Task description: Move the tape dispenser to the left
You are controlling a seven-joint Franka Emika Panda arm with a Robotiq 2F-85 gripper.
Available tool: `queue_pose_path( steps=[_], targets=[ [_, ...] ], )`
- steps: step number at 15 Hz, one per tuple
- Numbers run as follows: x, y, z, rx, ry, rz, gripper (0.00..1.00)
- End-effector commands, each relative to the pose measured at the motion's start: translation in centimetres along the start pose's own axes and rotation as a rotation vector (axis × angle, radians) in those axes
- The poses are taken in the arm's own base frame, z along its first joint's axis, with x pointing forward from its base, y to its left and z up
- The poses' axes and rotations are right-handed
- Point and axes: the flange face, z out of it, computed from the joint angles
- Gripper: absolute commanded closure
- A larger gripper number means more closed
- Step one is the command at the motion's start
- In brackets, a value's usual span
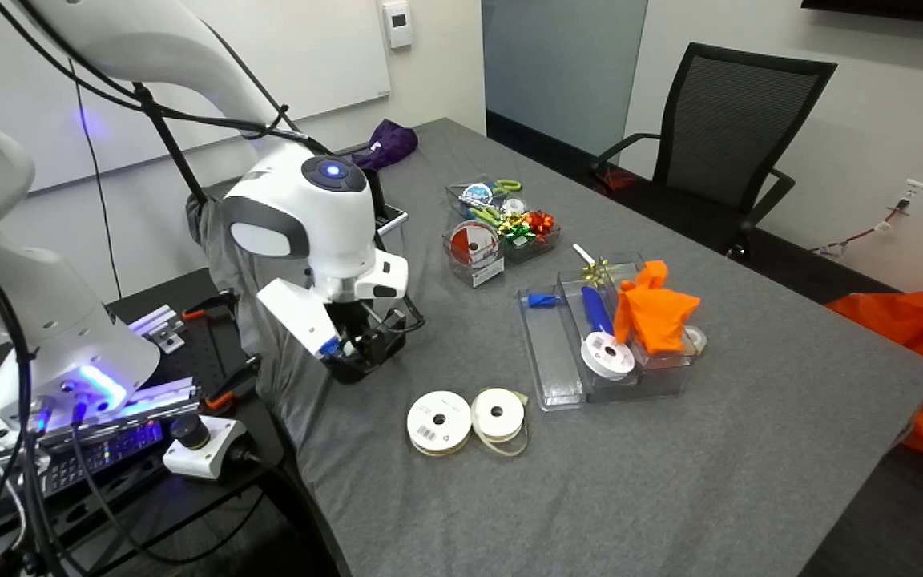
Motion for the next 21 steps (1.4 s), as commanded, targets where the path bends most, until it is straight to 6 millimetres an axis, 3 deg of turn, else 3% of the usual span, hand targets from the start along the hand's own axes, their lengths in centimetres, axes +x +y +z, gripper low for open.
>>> queue_pose_path(
  steps=[1, 3, 4, 6, 9, 13, 21],
  targets=[
    [0.4, -0.5, 1.3, -0.011, -0.008, 0.030, 0.00],
    [0.6, -0.6, 1.9, -0.014, -0.015, 0.040, 0.02],
    [0.6, -0.6, 2.1, -0.017, -0.017, 0.043, 0.25],
    [0.6, -0.6, 2.4, -0.022, -0.023, 0.057, 0.29],
    [0.3, -0.6, 2.4, -0.030, -0.037, 0.067, 0.52],
    [-0.1, -0.9, 1.3, -0.103, -0.069, 0.072, 0.58],
    [1.1, -3.6, -1.1, -0.151, -0.011, 0.066, 0.58]
  ],
)
